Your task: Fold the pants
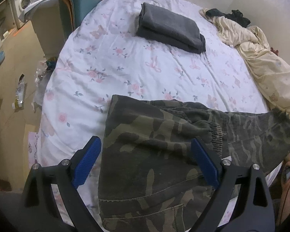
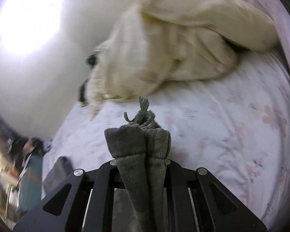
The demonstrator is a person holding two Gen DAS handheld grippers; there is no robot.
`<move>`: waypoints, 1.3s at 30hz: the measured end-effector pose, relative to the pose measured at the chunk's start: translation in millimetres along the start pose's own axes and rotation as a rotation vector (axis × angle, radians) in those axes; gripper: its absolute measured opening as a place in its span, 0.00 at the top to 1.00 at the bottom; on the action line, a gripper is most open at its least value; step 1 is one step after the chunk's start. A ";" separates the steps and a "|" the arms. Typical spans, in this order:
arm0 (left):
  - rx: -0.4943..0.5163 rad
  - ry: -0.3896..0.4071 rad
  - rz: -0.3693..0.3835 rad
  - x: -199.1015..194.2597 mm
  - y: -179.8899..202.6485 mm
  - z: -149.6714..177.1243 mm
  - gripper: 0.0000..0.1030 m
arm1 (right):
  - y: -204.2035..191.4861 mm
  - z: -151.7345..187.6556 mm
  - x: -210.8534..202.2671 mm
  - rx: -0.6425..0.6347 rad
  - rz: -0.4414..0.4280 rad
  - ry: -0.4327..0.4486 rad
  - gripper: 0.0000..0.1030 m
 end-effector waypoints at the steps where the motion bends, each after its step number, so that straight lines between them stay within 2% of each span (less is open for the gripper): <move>1: -0.001 0.003 0.004 -1.6 -0.1 -0.1 0.11 | -12.2 -1.9 -4.1 -0.011 -0.034 -0.004 0.89; 4: -0.004 0.005 0.017 -5.3 -0.7 -0.4 0.11 | -52.1 -2.8 -16.9 -0.050 -0.108 -0.039 0.89; 7: -0.007 0.016 0.023 -10.0 -1.2 -2.5 0.11 | -99.8 11.0 -35.3 -0.083 -0.199 -0.083 0.89; 11: -0.016 0.038 0.024 -16.4 -2.8 -5.3 0.11 | -166.4 50.3 -73.1 -0.106 -0.399 -0.155 0.89; 13: -0.005 0.047 0.016 -18.2 -4.8 -4.7 0.11 | -194.1 79.0 -97.2 -0.137 -0.505 -0.199 0.89; 15: 0.004 0.045 0.003 -17.5 -7.3 -2.6 0.11 | -217.4 124.2 -125.1 -0.194 -0.614 -0.282 0.89; 17: 0.000 0.032 -0.007 -13.8 -9.8 0.0 0.11 | -225.9 181.7 -150.4 -0.240 -0.691 -0.404 0.89; 18: -0.002 0.028 -0.015 -12.2 -11.0 0.6 0.11 | -223.9 221.0 -163.2 -0.271 -0.720 -0.491 0.89; 19: -0.003 0.026 -0.020 -11.3 -11.8 1.0 0.11 | -219.7 243.8 -168.6 -0.288 -0.724 -0.549 0.88; 21: -0.009 0.022 -0.023 -9.8 -12.7 1.0 0.11 | -200.6 303.8 -178.0 -0.323 -0.690 -0.731 0.83; 23: -0.015 0.019 -0.014 -9.8 -12.3 0.7 0.11 | -189.8 335.8 -183.7 -0.423 -0.650 -0.840 0.71; 24: -0.016 0.017 -0.010 -10.0 -12.3 0.6 0.11 | -187.6 347.0 -188.3 -0.487 -0.651 -0.902 0.58; 25: -0.017 0.015 -0.009 -10.1 -12.8 0.6 0.11 | -185.9 351.7 -192.6 -0.525 -0.657 -0.948 0.50; 26: -0.020 0.008 -0.005 -9.5 -12.7 1.3 0.11 | -184.5 348.3 -196.3 -0.520 -0.660 -0.979 0.46; 27: -0.026 -0.003 0.005 -8.5 -12.0 2.4 0.11 | -184.5 344.4 -199.8 -0.510 -0.670 -0.989 0.36; 28: -0.032 -0.012 0.015 -7.4 -10.6 3.5 0.11 | -187.0 338.0 -203.0 -0.497 -0.692 -0.995 0.33; 31: -0.033 -0.045 0.045 -4.3 -3.7 10.3 0.11 | -195.0 317.0 -206.0 -0.464 -0.758 -0.962 0.34; 33: -0.021 -0.070 0.075 -1.6 6.4 16.7 0.11 | -197.7 298.4 -191.6 -0.455 -0.719 -0.831 0.34; 34: -0.017 -0.074 0.085 -0.5 10.6 18.3 0.11 | -192.5 294.9 -175.8 -0.458 -0.646 -0.785 0.41; 35: -0.004 -0.081 0.100 1.5 17.9 20.2 0.11 | -187.1 296.7 -165.5 -0.444 -0.596 -0.784 0.49; 36: 0.012 -0.092 0.119 4.9 26.0 21.9 0.11 | -180.7 303.4 -156.8 -0.417 -0.555 -0.812 0.69; 37: 0.021 -0.111 0.138 12.2 36.9 23.7 0.11 | -175.2 313.1 -149.5 -0.400 -0.515 -0.851 0.78; 39: 0.025 -0.152 0.167 27.0 53.4 28.0 0.12 | -169.9 334.2 -145.0 -0.410 -0.470 -0.918 0.78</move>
Point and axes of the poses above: each gripper's, at about its wrist camera, not at the fingertips, and x roughly the way its jaws point, y to its right, z to its underside, the point moved 8 cm from there along x, roughly the way its jaws point, and after that the axes turned 15 degrees about y, right-handed, at the moved point
